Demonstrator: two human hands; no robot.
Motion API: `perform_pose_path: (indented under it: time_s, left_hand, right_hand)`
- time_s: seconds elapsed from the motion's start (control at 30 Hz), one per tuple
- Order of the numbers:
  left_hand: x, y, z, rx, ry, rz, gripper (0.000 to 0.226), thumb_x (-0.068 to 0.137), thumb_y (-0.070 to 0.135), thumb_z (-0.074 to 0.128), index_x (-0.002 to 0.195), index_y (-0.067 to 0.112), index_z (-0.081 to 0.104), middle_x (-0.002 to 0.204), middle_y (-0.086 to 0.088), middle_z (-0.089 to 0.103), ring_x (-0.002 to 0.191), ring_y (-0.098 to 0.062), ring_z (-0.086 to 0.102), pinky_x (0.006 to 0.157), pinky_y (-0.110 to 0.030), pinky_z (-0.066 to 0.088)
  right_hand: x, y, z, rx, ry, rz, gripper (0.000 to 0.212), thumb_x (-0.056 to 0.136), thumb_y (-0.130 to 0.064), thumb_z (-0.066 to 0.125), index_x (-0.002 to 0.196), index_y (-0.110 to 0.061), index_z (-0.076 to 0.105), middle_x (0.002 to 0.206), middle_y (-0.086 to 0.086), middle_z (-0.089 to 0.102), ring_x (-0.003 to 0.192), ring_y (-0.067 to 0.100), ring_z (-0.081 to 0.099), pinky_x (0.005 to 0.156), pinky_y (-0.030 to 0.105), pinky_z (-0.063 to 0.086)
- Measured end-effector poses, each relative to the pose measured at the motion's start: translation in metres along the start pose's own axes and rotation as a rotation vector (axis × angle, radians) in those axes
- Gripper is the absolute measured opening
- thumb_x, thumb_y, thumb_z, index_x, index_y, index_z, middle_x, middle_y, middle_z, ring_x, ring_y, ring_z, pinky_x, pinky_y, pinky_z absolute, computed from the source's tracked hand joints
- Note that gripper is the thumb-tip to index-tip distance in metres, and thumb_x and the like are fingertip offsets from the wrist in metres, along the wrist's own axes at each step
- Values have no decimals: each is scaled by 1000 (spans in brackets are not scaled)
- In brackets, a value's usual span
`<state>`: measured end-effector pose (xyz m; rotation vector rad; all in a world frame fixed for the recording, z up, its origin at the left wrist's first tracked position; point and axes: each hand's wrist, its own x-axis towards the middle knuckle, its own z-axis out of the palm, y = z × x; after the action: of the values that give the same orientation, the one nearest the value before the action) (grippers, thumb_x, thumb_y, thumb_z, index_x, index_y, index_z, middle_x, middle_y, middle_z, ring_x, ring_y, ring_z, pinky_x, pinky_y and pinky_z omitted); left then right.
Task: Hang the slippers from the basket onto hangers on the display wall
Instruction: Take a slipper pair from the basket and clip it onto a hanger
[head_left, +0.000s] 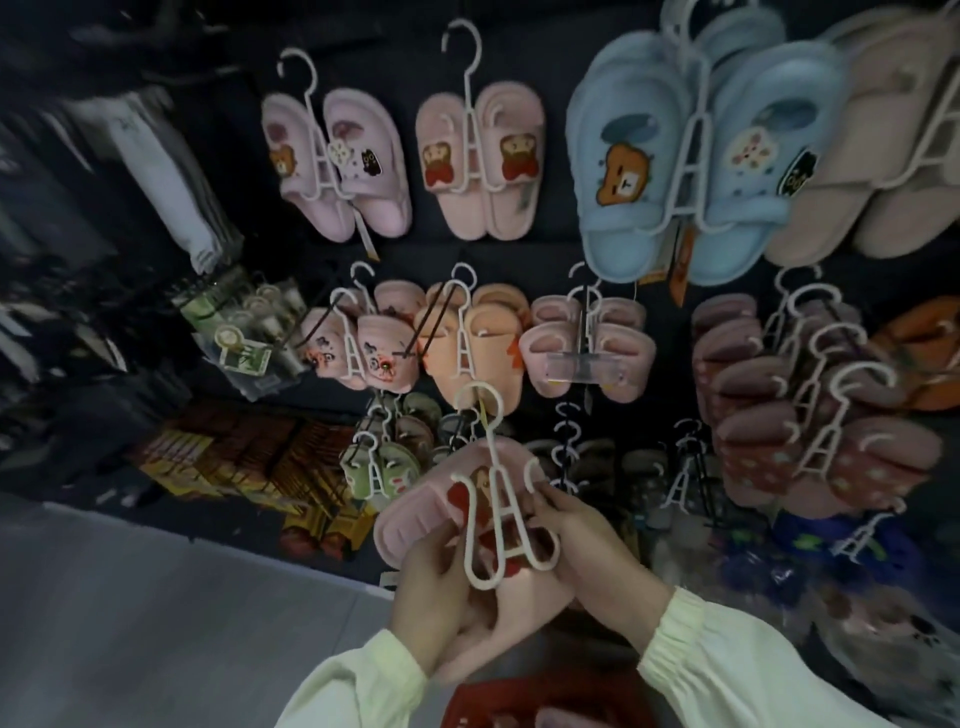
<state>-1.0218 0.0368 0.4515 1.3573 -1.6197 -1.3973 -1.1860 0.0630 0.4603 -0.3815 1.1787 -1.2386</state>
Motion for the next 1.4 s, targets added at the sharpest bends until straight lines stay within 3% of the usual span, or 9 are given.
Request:
perform_pose_path:
  time_s: [0.17, 0.33, 0.47, 0.6, 0.87, 1.03, 1.17, 1.3, 1.4]
  left_hand:
    - [11, 15, -10, 280, -74, 257, 17, 100, 22, 57, 109, 29, 70, 99, 14, 75, 93, -4, 69, 84, -41, 58]
    - [15, 44, -39, 782, 227, 821, 19, 82, 44, 65, 82, 25, 63, 71, 9, 64, 61, -11, 59, 51, -22, 44]
    - [11, 71, -51, 978, 290, 1137, 43, 82, 45, 75, 106, 14, 59, 114, -5, 59, 99, -27, 58, 84, -38, 50]
    - [17, 89, -69, 1110, 168, 1193, 74, 82, 52, 74, 136, 10, 46, 143, -7, 47, 133, -27, 46, 109, -44, 39]
    - [21, 112, -81, 1119, 54, 1301, 58, 98, 49, 52, 139, 9, 44, 143, -8, 51, 137, -24, 42, 119, -35, 25]
    - [24, 118, -77, 1110, 66, 1324, 56, 96, 57, 48, 124, 9, 50, 125, -7, 50, 120, -29, 50, 104, -41, 39]
    - [25, 122, -75, 1098, 115, 1242, 65, 90, 66, 53, 121, 8, 55, 115, -8, 52, 105, -28, 51, 88, -41, 44]
    - [21, 128, -82, 1102, 186, 1033, 82, 78, 73, 60, 128, 8, 59, 114, -6, 55, 104, -26, 51, 89, -41, 46]
    - [17, 131, -89, 1028, 197, 931, 79, 77, 72, 61, 127, 11, 57, 119, -2, 55, 106, -24, 52, 89, -41, 47]
  right_hand:
    - [-5, -38, 5, -120, 59, -100, 21, 102, -15, 54, 118, -19, 67, 100, 11, 77, 94, 26, 73, 90, 38, 56]
    - [-18, -72, 11, -181, 39, -206, 22, 102, -15, 52, 106, -28, 69, 91, 1, 78, 88, 16, 74, 89, 33, 54]
    - [-36, -92, 21, -275, -42, -281, 25, 102, -14, 49, 96, -32, 66, 77, -9, 77, 72, 3, 72, 70, 17, 56]
    - [-46, -104, 25, -354, -26, -356, 29, 103, -14, 48, 89, -36, 61, 68, -21, 72, 66, -6, 68, 65, 9, 52]
    - [-66, -115, 26, -374, -31, -472, 29, 101, -19, 51, 84, -42, 58, 63, -36, 64, 65, -19, 62, 58, 0, 44]
    - [-73, -112, 29, -378, -28, -506, 28, 101, -17, 50, 86, -40, 57, 62, -34, 65, 64, -19, 62, 57, 1, 44]
    - [-78, -110, 32, -453, 37, -624, 25, 101, -28, 50, 97, -46, 67, 93, -32, 70, 91, -16, 62, 80, 7, 47]
    - [-86, -106, 34, -559, 100, -792, 42, 102, -28, 45, 84, -60, 66, 90, -23, 71, 86, -5, 66, 72, 8, 47]
    - [-85, -93, 32, -630, 120, -839, 28, 100, -34, 43, 88, -46, 66, 81, -13, 70, 74, 3, 65, 65, 15, 46]
